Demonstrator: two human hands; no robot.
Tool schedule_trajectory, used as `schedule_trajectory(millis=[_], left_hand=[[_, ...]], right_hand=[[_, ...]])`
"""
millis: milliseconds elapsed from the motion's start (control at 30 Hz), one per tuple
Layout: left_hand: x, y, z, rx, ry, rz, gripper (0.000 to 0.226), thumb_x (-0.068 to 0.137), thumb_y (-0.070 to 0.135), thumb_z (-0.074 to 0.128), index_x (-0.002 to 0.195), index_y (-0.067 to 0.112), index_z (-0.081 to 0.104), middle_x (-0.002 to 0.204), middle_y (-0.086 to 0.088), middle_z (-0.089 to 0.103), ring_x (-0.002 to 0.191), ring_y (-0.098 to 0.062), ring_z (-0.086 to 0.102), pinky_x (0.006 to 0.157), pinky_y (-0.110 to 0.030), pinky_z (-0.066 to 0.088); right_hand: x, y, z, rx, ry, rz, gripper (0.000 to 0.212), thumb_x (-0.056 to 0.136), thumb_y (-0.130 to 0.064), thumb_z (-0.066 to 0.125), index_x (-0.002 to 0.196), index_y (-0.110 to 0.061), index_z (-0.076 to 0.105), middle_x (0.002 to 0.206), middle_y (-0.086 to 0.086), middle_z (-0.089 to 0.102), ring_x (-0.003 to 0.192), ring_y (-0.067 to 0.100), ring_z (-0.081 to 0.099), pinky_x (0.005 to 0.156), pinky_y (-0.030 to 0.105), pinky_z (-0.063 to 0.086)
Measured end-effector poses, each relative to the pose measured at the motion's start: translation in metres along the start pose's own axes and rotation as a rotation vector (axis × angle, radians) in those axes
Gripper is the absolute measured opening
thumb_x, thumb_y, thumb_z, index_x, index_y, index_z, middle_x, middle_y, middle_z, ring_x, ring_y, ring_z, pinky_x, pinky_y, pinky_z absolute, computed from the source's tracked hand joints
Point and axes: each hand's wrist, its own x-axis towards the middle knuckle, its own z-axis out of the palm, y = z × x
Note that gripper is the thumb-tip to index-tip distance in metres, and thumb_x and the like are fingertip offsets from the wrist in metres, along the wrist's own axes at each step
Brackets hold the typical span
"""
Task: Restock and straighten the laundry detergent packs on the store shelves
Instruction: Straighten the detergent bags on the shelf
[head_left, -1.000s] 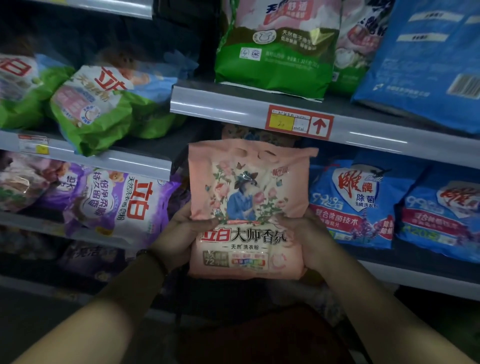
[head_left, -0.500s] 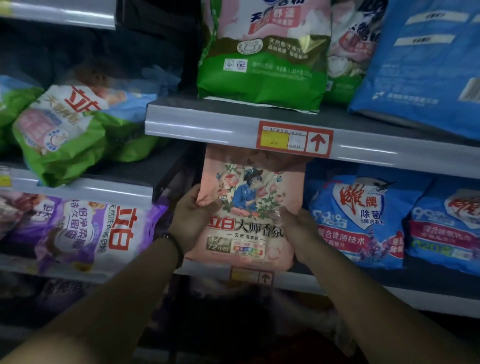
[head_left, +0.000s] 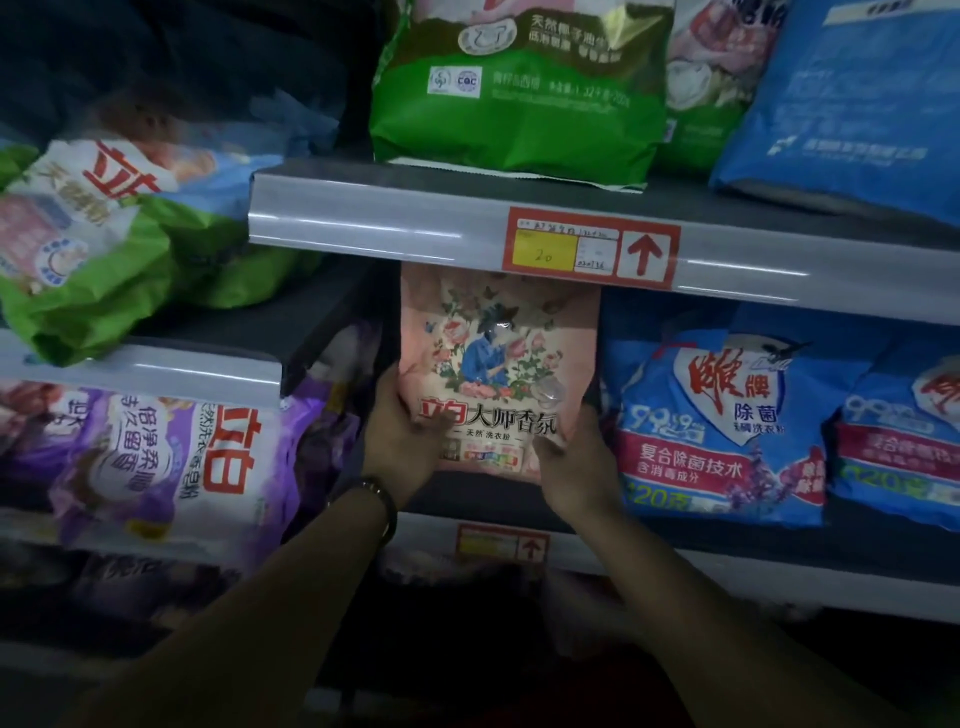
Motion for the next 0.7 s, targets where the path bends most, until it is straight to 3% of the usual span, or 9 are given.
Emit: schedule_trajectory(millis=[67, 133, 167, 233, 367, 467, 600, 700], left_hand=[[-0.003, 0.0, 0.0, 0.096, 0.038, -0.04, 0.089, 0.071, 0.055, 0.083, 0.147, 0.05, 0.038, 0.137, 0.005, 0.065, 0.126, -0.027, 0.064, 0.1, -0.056, 0.057], [-0.011, 0.005, -0.002, 0.275, 0.075, -0.093, 0.091, 0.072, 0.063, 0.079, 0.148, 0.052, 0.031, 0.142, -0.01, 0.057, 0.128, -0.041, 0.056, 0.104, -0.059, 0.051], [-0.014, 0.008, -0.001, 0.32, 0.065, -0.121, 0.09, 0.079, 0.057, 0.08, 0.152, 0.048, 0.027, 0.143, -0.018, 0.052, 0.124, -0.043, 0.054, 0.105, -0.053, 0.049], [-0.014, 0.005, 0.0, 0.313, 0.039, -0.141, 0.086, 0.088, 0.042, 0.079, 0.154, 0.043, 0.024, 0.146, -0.022, 0.048, 0.107, -0.035, 0.058, 0.093, -0.036, 0.047], [-0.003, -0.01, 0.003, 0.196, 0.075, -0.147, 0.082, 0.088, 0.032, 0.08, 0.147, 0.046, 0.024, 0.142, -0.024, 0.054, 0.091, -0.025, 0.061, 0.085, -0.031, 0.05], [0.0, -0.013, 0.01, 0.167, 0.109, -0.136, 0.082, 0.091, 0.023, 0.078, 0.153, 0.04, 0.028, 0.144, -0.029, 0.048, 0.087, -0.023, 0.056, 0.074, -0.025, 0.049], [0.012, -0.012, 0.02, 0.175, 0.129, -0.118, 0.081, 0.096, 0.018, 0.073, 0.16, 0.035, 0.026, 0.146, -0.033, 0.039, 0.107, -0.046, 0.061, 0.085, -0.032, 0.045], [0.03, -0.012, 0.029, 0.17, 0.133, -0.104, 0.08, 0.096, 0.014, 0.069, 0.16, 0.034, 0.025, 0.147, -0.034, 0.035, 0.114, -0.049, 0.058, 0.092, -0.037, 0.047]], right_hand=[[-0.005, -0.002, 0.002, -0.071, 0.051, -0.008, 0.042, 0.099, -0.021, 0.07, 0.133, -0.014, 0.048, 0.13, 0.01, 0.065, 0.117, 0.033, 0.065, 0.086, 0.034, 0.05], [-0.014, -0.005, 0.002, -0.223, 0.147, -0.017, 0.051, 0.092, -0.026, 0.075, 0.132, -0.011, 0.045, 0.13, 0.017, 0.06, 0.117, 0.04, 0.061, 0.091, 0.044, 0.055], [-0.02, -0.006, 0.003, -0.286, 0.184, -0.013, 0.056, 0.09, -0.027, 0.075, 0.133, -0.009, 0.043, 0.129, 0.019, 0.056, 0.116, 0.041, 0.059, 0.091, 0.047, 0.055], [-0.032, -0.009, 0.008, -0.242, 0.158, 0.021, 0.061, 0.089, -0.024, 0.071, 0.137, -0.011, 0.036, 0.129, 0.017, 0.053, 0.113, 0.04, 0.06, 0.086, 0.048, 0.057], [-0.042, -0.006, 0.02, -0.13, 0.05, 0.009, 0.078, 0.082, -0.028, 0.078, 0.141, -0.023, 0.027, 0.127, 0.01, 0.051, 0.112, 0.035, 0.063, 0.089, 0.051, 0.061], [-0.035, -0.003, 0.02, -0.092, -0.057, 0.017, 0.093, 0.077, -0.028, 0.084, 0.146, -0.031, 0.022, 0.132, 0.005, 0.044, 0.117, 0.026, 0.056, 0.097, 0.042, 0.055], [-0.012, -0.003, 0.021, -0.06, -0.195, 0.042, 0.105, 0.078, -0.029, 0.085, 0.157, -0.031, 0.016, 0.145, 0.006, 0.042, 0.132, 0.028, 0.05, 0.098, 0.034, 0.046], [0.009, -0.001, 0.024, -0.079, -0.217, 0.023, 0.106, 0.079, -0.029, 0.085, 0.16, -0.028, 0.016, 0.151, 0.006, 0.043, 0.137, 0.028, 0.049, 0.101, 0.034, 0.046]])
